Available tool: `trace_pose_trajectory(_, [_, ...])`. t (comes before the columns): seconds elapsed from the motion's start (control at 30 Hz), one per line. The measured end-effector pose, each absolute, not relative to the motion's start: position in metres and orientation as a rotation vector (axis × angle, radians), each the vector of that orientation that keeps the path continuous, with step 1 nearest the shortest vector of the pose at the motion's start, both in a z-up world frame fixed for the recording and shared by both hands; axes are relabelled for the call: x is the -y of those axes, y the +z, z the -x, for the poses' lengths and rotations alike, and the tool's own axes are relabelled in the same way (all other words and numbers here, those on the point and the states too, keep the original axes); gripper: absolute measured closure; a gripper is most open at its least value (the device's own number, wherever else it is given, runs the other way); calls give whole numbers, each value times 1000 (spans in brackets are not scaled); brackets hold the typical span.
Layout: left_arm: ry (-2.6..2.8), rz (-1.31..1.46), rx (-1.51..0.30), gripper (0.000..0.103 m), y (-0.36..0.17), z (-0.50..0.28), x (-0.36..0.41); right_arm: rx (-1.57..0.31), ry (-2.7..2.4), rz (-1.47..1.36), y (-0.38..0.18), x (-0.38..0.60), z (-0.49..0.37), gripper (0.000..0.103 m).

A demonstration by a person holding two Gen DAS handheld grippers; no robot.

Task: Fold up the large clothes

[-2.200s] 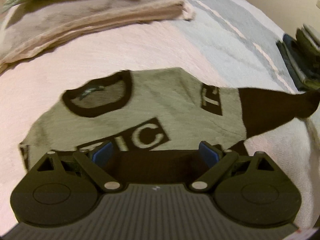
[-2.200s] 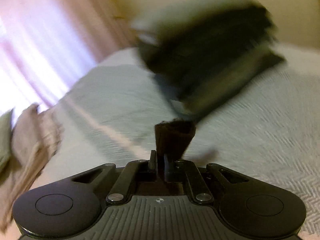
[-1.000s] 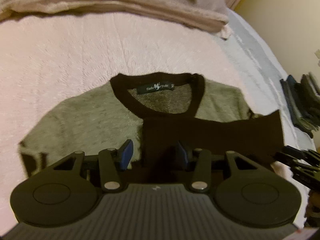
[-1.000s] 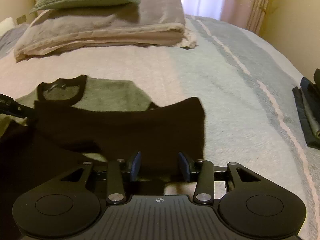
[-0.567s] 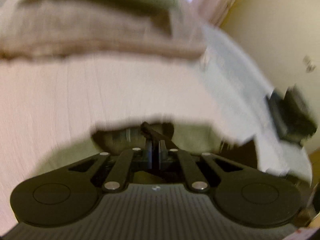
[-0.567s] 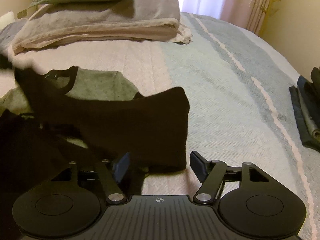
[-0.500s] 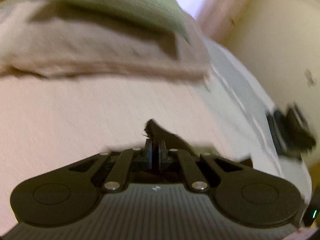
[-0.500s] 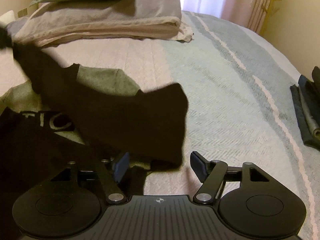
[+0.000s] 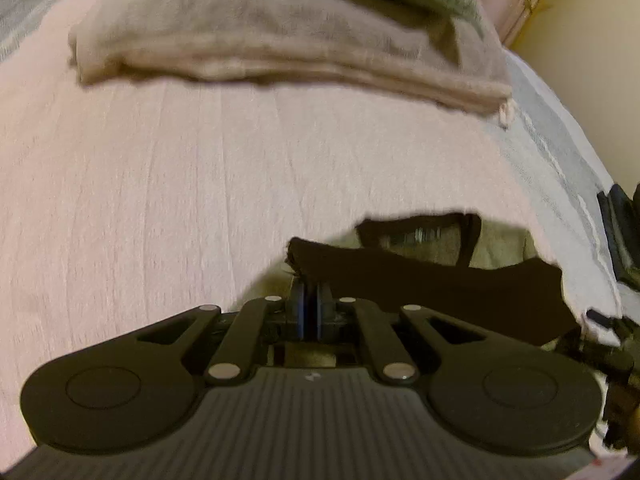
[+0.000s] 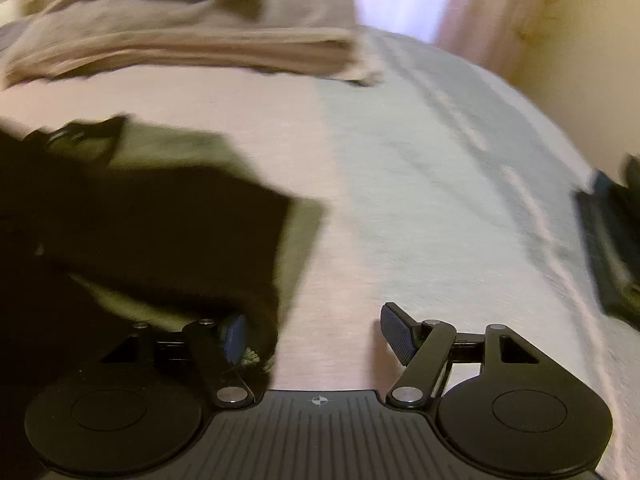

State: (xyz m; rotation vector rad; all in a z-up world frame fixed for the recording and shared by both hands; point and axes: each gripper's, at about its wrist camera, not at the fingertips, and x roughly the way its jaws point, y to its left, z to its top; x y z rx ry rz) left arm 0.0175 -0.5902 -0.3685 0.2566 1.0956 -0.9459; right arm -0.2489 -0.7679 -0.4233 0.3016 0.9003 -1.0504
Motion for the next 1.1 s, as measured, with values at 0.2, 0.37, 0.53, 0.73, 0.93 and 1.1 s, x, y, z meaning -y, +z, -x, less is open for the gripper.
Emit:
trace_pose_trajectory(0.2, [-949,-333,-1148,100,-398,-8,590,-932,-1035,-316,-424,770,246,38])
trace_pose_trajectory(0.37, [-1000,-314,-1026,100,-383,-10,595,-936,-1009,-309,-421,766,243,38])
trace_pose_trajectory(0.53, [-968,-331,-1065,97,-401,-22,599,-954,-994,-306,-421,756,238,38])
trace_pose_trajectory(0.73, [-912,-322,-1050,89,-394,-26,580,-946,-1002,-312,-405,740,245,38])
trace_pose_trajectory(0.93, [-916,-327,-1044,89,-370,8,548,-927,-1002,-385,-390,711,264,38])
trace_pose_trajectory(1.1, [-946,-346,-1146,89,-374,71,524,-1031,-977,-436,-405,688,284,38])
